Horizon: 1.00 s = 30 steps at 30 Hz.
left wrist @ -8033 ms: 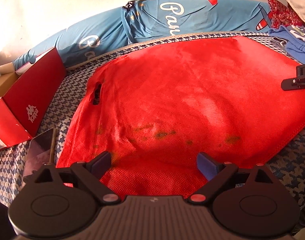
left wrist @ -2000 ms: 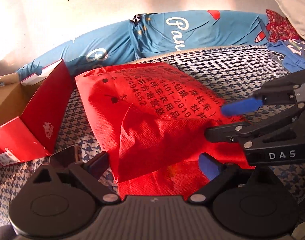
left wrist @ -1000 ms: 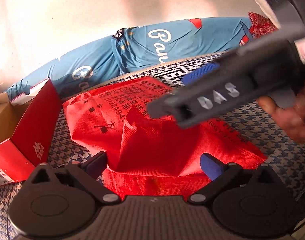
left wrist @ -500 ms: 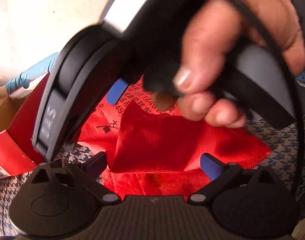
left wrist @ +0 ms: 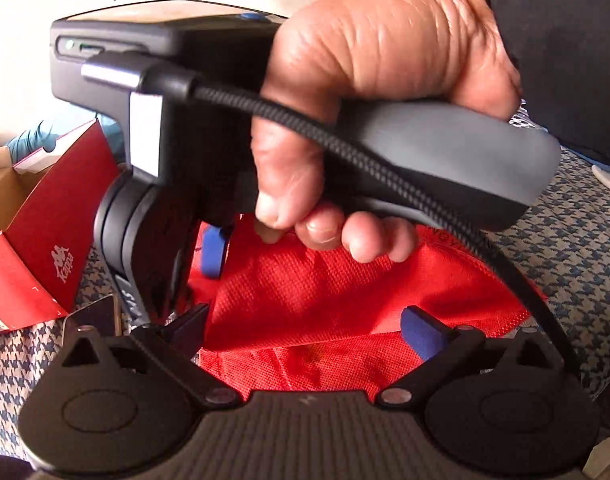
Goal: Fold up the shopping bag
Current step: 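Move the right gripper over the left gripper to the folded flap, then grasp the folded flap with the right gripper and lift it up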
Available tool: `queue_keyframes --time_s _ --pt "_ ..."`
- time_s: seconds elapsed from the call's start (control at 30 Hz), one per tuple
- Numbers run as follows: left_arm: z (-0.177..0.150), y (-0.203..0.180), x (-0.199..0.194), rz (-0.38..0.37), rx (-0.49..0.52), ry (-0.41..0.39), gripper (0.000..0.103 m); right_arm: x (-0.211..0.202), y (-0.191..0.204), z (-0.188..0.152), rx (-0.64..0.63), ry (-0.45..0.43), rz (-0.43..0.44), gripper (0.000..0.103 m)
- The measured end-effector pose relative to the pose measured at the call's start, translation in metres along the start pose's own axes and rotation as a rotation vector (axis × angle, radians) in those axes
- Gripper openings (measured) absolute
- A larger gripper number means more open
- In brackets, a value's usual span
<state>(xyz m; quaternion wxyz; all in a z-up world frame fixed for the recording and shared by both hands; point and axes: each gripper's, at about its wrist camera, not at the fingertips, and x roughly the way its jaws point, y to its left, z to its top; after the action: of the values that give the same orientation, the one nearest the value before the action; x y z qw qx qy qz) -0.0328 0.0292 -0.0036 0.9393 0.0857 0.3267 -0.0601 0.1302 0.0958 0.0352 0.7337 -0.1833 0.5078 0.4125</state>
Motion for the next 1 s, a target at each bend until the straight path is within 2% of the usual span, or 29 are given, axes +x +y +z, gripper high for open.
queue_keyframes --time_s 0.07,0.17,0.37,0.57,0.77,0.87,1.0 --pt "0.0 0.001 -0.002 -0.003 -0.004 -0.005 0.1 -0.006 -0.002 -0.005 0.024 -0.031 -0.014 0.012" --pt "0.0 0.002 -0.003 -0.019 -0.005 -0.002 0.1 -0.023 -0.01 -0.016 0.085 -0.102 -0.035 0.006" --pt "-0.001 -0.001 -0.003 -0.05 0.006 0.014 0.1 -0.07 -0.032 -0.047 0.24 -0.26 -0.163 0.006" --pt "-0.003 -0.01 -0.004 -0.065 0.049 0.032 0.1 -0.12 -0.058 -0.085 0.371 -0.413 -0.256 0.007" --pt "-0.002 -0.028 0.014 -0.105 0.079 0.103 0.1 -0.164 -0.091 -0.119 0.449 -0.484 -0.375 0.007" --pt "-0.006 -0.035 0.016 -0.108 0.112 0.114 0.1 -0.18 -0.108 -0.137 0.509 -0.507 -0.439 0.007" --pt "-0.007 -0.033 0.022 -0.111 0.108 0.11 0.1 -0.193 -0.125 -0.161 0.573 -0.515 -0.477 0.007"
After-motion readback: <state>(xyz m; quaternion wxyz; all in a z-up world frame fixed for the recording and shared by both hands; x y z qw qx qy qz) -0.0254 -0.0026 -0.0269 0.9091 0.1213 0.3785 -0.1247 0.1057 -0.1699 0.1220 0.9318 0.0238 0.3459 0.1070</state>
